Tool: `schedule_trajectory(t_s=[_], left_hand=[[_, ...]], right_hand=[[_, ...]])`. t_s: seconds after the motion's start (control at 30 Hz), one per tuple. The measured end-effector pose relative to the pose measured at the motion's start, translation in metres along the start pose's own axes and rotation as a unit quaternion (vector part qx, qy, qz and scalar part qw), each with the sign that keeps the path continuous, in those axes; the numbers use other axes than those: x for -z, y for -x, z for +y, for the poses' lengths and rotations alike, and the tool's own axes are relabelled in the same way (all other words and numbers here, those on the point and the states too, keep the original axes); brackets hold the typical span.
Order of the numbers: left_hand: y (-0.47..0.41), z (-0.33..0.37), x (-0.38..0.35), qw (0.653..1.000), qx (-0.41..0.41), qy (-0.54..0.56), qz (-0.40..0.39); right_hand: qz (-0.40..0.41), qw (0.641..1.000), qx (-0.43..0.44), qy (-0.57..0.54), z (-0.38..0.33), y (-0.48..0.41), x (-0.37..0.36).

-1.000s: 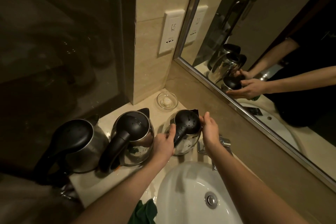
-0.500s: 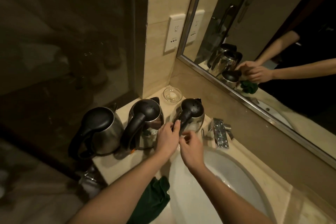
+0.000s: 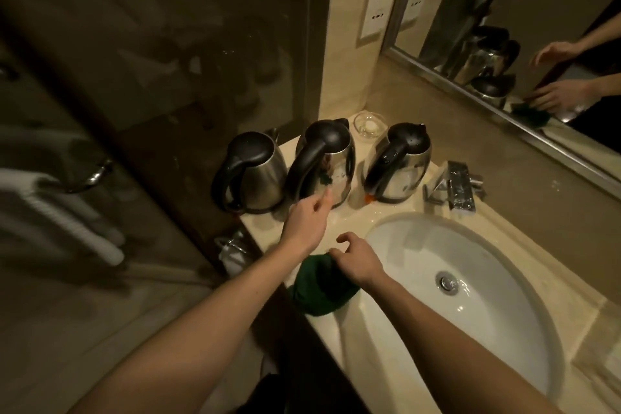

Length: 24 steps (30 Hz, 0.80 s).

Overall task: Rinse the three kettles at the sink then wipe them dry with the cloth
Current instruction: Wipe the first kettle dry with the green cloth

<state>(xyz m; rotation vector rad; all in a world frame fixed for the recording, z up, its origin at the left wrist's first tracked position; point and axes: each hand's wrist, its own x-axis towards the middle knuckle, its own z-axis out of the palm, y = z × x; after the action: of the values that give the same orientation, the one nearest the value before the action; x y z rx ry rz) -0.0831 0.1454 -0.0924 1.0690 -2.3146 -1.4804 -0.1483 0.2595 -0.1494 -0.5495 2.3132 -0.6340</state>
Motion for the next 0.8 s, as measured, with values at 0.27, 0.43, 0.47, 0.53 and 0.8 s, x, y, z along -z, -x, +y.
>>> schedule_trajectory(t_s=[0.27, 0.43, 0.47, 0.53, 0.8], left_hand=[[0.026, -0.046, 0.023, 0.998, 0.055, 0.011, 0.035], [0.022, -0.056, 0.039, 0.996, 0.068, 0.019, 0.049], [0.020, -0.059, 0.043, 0.996, 0.069, 0.022, 0.044], [0.018, -0.060, 0.046, 0.997, 0.071, 0.028, 0.029], [-0.002, -0.069, 0.086, 0.999, 0.009, 0.049, 0.003]], right_hand=[[-0.011, 0.998, -0.012, 0.054, 0.013, 0.013, -0.040], [-0.017, 0.992, -0.037, 0.121, 0.006, 0.009, -0.054], [-0.016, 0.989, -0.045, 0.137, 0.004, 0.007, -0.058], [-0.011, 0.984, -0.054, 0.167, 0.004, 0.005, -0.061], [0.038, 0.985, -0.081, 0.144, -0.009, -0.007, -0.079]])
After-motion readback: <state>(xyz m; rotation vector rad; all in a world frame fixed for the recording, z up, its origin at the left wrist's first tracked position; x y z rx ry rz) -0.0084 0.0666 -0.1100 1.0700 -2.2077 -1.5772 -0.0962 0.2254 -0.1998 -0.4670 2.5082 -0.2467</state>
